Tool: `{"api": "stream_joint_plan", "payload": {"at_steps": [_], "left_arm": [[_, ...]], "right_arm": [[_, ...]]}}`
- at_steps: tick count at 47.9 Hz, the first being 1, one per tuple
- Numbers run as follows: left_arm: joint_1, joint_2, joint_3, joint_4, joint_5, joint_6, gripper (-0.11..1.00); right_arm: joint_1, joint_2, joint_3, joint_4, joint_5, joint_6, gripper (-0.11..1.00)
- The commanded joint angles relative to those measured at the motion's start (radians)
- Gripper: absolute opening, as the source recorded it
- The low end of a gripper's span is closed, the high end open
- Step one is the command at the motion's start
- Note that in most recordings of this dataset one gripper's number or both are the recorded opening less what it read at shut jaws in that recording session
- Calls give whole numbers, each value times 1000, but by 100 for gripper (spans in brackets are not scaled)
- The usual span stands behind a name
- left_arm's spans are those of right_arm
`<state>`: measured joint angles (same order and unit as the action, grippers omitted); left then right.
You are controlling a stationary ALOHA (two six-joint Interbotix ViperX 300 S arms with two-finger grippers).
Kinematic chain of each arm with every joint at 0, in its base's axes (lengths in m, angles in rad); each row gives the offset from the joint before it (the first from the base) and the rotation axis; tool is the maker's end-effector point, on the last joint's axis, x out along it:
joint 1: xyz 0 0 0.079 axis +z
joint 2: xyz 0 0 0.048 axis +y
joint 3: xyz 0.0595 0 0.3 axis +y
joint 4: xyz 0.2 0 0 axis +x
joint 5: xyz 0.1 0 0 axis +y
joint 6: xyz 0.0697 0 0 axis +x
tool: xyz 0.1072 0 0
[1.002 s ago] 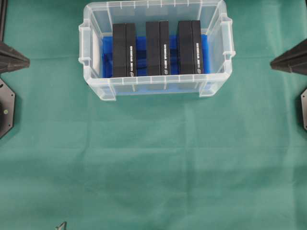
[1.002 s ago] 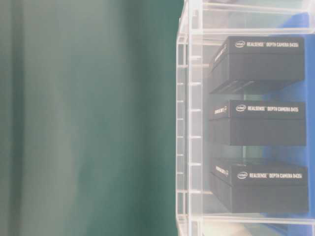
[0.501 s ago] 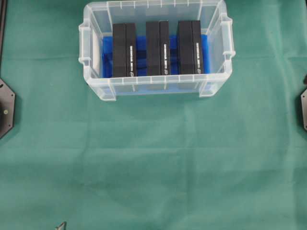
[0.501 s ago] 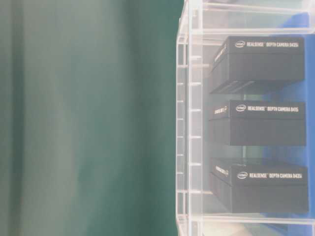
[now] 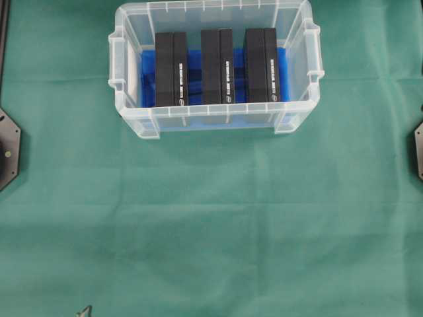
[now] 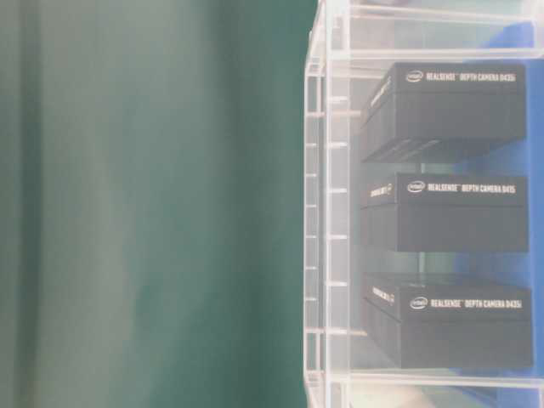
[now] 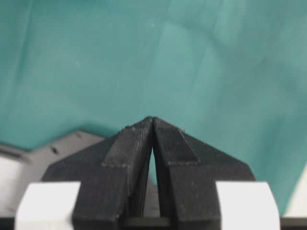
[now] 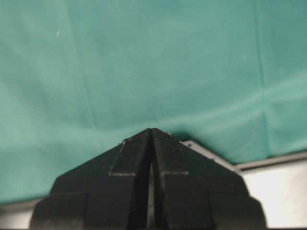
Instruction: Take the box out of the case with both arms.
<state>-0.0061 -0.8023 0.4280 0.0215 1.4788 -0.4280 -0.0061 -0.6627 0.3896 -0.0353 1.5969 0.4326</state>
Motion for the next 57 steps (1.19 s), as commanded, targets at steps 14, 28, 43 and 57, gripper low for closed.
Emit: {"api": "stream_joint_plan", "payload": {"at_steps": [14, 28, 43, 57], "left_arm": [[2, 6, -26, 18, 5, -836, 0], [0, 20, -29, 21, 21, -1025, 0], [127, 57, -38, 35, 21, -873, 0], [373, 150, -83, 25, 26, -634, 0]], "right_arm": [[-2, 0, -29, -60, 5, 746, 0], [-2, 2, -29, -84, -2, 973, 0], [-141, 18, -32, -97, -2, 900, 0], [-400, 98, -61, -81, -2, 640, 0]]}}
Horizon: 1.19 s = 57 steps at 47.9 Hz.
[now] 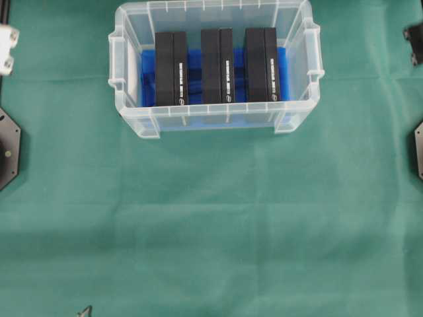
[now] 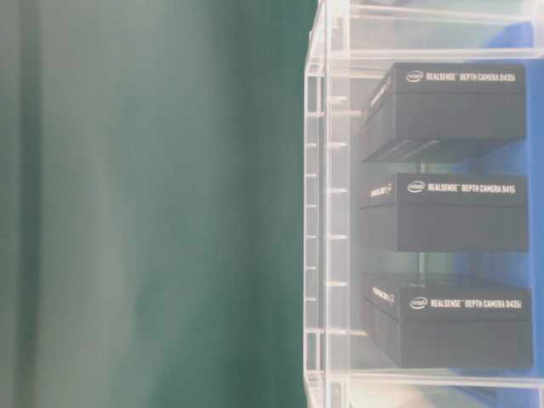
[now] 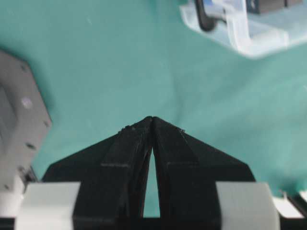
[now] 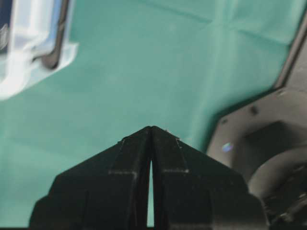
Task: Take the box out of the case with both arms.
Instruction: 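Move both grippers up over the far edge of the clear bin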
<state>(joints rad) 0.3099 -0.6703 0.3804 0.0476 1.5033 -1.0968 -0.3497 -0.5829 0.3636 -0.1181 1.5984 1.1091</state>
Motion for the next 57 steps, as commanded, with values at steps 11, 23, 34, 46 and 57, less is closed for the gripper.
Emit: {"api": "stream_joint_plan", "payload": {"at_steps": [11, 23, 34, 46, 57], "left_arm": [[169, 84, -78, -15, 23, 175, 0], [172, 104, -92, -15, 18, 190, 0], [170, 103, -84, -17, 18, 189, 0], [176, 106, -61, -15, 21, 164, 1], [176, 98, -20, -11, 14, 117, 52]], "right_arm": [[-138, 80, -63, 2, -14, -126, 0], [-138, 83, -64, 2, -37, -127, 0], [-138, 84, -64, 2, -87, -147, 0], [-138, 84, -58, 2, -112, -146, 7], [-137, 84, -40, -23, -114, -133, 71]]}}
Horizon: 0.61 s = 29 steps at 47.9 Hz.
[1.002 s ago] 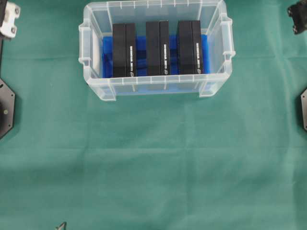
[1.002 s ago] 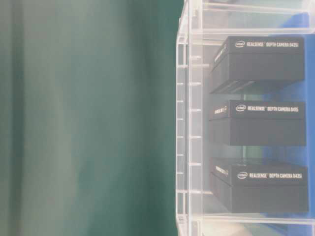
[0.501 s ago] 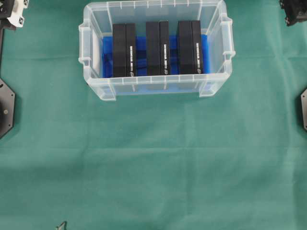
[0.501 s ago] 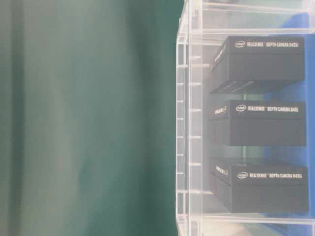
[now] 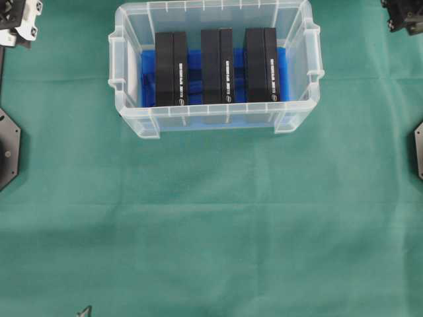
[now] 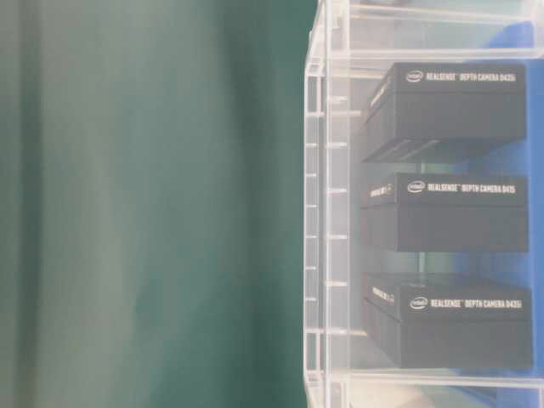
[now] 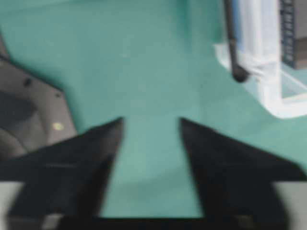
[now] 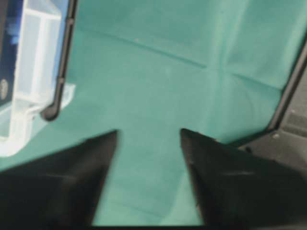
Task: Take the box out of the case with both arms.
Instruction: 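Move both grippers up over the far edge of the clear bin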
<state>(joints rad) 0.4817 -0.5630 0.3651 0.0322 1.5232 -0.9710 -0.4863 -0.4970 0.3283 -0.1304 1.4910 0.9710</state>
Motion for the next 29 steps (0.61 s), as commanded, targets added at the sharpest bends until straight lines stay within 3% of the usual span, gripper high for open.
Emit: {"api": "stream_joint_plan", "payload": {"at_steps": [1, 5, 8, 29], "left_arm": [[5, -8, -3, 3, -6, -14, 59], [5, -11, 2, 3, -6, -26, 80], [5, -12, 2, 5, -6, -34, 90], [-2, -43, 14, 5, -41, -38, 89]], "right_arm": [[0, -2, -5, -12, -6, 8, 77], [-2, -2, -2, -23, -6, 17, 94], [0, -2, 0, -31, -6, 20, 97], [0, -15, 8, -31, -37, 61, 96]]}}
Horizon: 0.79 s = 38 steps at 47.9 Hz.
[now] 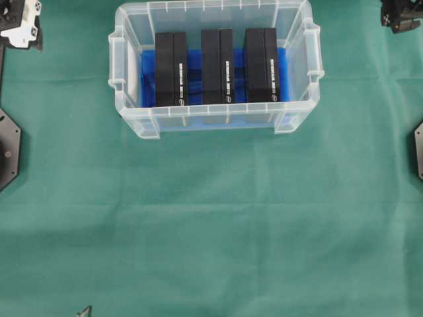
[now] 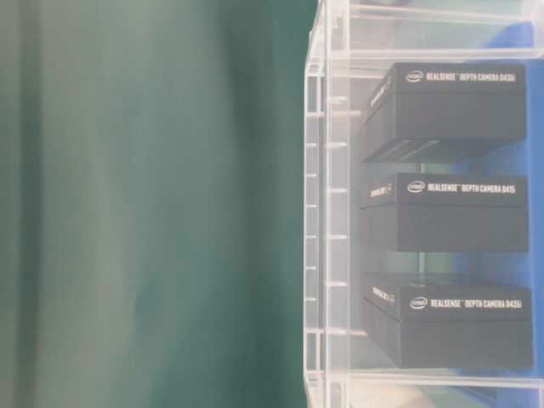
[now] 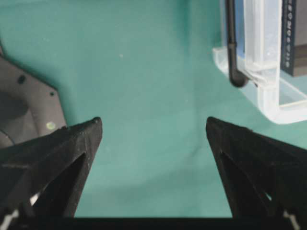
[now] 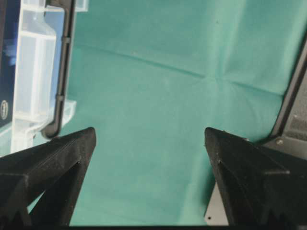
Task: Take the box out of the case with both arms.
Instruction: 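Move both grippers up over the far edge of the clear bin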
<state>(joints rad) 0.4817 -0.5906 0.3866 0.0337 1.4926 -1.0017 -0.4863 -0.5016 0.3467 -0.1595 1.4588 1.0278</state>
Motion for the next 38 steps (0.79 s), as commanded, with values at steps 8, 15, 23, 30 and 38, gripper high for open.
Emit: {"api": "stream_joint_plan", "payload": {"at_steps": [8, 15, 23, 30, 38], "left_arm": [[-3, -11, -9, 3, -9, -12, 89], [-2, 9, -25, 2, -9, -28, 89], [-5, 55, -55, 3, -5, -81, 89], [-29, 110, -94, 2, -6, -94, 89], [-55, 204, -158, 5, -5, -100, 89]], "right_arm": [[-2, -9, -11, 0, -5, 20, 96], [0, -2, -15, 2, -8, 51, 96], [21, 26, -31, 3, -11, 80, 96], [54, 78, -63, 3, -29, 97, 96], [87, 160, -124, 5, -55, 109, 96]]}}
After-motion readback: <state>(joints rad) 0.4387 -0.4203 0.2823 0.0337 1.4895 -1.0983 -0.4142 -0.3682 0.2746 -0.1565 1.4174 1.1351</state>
